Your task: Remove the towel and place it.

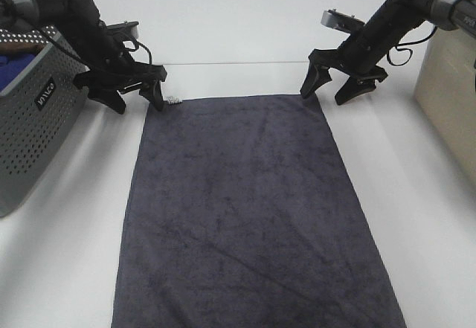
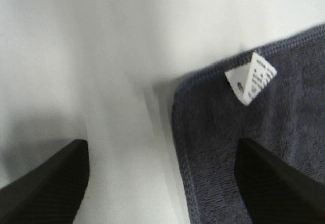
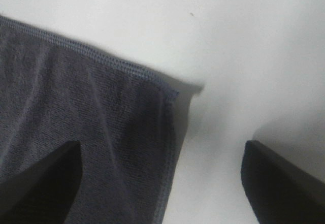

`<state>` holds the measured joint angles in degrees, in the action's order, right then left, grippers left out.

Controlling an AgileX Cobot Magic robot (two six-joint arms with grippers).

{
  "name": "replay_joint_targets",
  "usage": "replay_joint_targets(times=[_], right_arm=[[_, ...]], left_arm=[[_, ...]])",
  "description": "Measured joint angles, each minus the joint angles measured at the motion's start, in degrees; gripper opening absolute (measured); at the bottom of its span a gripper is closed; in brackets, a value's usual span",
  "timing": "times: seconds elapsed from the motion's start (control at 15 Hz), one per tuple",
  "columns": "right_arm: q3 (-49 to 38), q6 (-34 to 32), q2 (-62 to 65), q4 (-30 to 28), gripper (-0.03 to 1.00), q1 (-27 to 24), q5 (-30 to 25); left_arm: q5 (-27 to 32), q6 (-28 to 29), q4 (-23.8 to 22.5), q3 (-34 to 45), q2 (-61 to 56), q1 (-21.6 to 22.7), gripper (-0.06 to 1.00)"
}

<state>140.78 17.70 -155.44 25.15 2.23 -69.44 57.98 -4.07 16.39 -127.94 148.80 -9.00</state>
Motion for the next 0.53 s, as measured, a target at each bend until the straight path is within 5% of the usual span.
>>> replay_joint_targets(times=[0.2, 0.53], right_arm=[[0.0, -4.13, 0.0, -0.23, 0.83, 0.0, 0.06], [0.17, -5.44, -0.23, -0.74, 0.75, 3.67, 0.52]], left_arm=[[0.06, 0.0, 0.63, -0.17, 0.46, 0.0, 0.75], [-0.57, -1.49, 9.63, -1.2, 2.29, -2.29, 0.74]])
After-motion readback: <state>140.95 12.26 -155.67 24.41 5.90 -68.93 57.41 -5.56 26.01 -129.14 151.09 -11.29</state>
